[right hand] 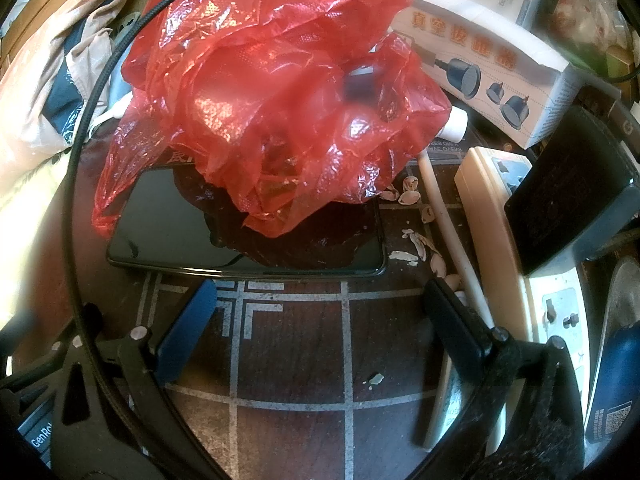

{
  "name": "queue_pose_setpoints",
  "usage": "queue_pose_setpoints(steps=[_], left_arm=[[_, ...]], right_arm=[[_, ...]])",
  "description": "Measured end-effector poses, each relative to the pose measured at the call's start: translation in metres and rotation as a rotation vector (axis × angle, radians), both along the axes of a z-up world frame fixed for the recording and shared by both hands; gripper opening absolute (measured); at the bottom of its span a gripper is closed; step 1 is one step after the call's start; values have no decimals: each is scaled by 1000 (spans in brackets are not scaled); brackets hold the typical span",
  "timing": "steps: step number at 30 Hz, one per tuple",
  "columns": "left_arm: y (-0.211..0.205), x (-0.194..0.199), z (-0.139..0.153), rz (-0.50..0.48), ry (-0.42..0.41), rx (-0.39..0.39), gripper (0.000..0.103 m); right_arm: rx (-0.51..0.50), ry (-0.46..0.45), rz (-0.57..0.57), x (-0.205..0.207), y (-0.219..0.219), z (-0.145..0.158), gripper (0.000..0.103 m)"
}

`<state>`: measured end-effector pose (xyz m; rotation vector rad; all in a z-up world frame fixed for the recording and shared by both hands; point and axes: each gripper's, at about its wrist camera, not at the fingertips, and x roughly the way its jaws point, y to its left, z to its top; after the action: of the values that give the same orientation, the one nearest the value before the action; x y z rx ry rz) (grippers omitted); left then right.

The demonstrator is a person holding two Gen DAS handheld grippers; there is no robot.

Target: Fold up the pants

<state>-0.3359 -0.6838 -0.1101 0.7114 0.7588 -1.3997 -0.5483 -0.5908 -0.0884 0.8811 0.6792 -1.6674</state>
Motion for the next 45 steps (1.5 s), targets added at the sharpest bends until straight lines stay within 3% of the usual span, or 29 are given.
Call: queue_pose_setpoints(steps=[45], left_arm=[[0,0,0,2,-1,-1,103]], right_arm=[[0,1,-2,3,-4,-2,103]])
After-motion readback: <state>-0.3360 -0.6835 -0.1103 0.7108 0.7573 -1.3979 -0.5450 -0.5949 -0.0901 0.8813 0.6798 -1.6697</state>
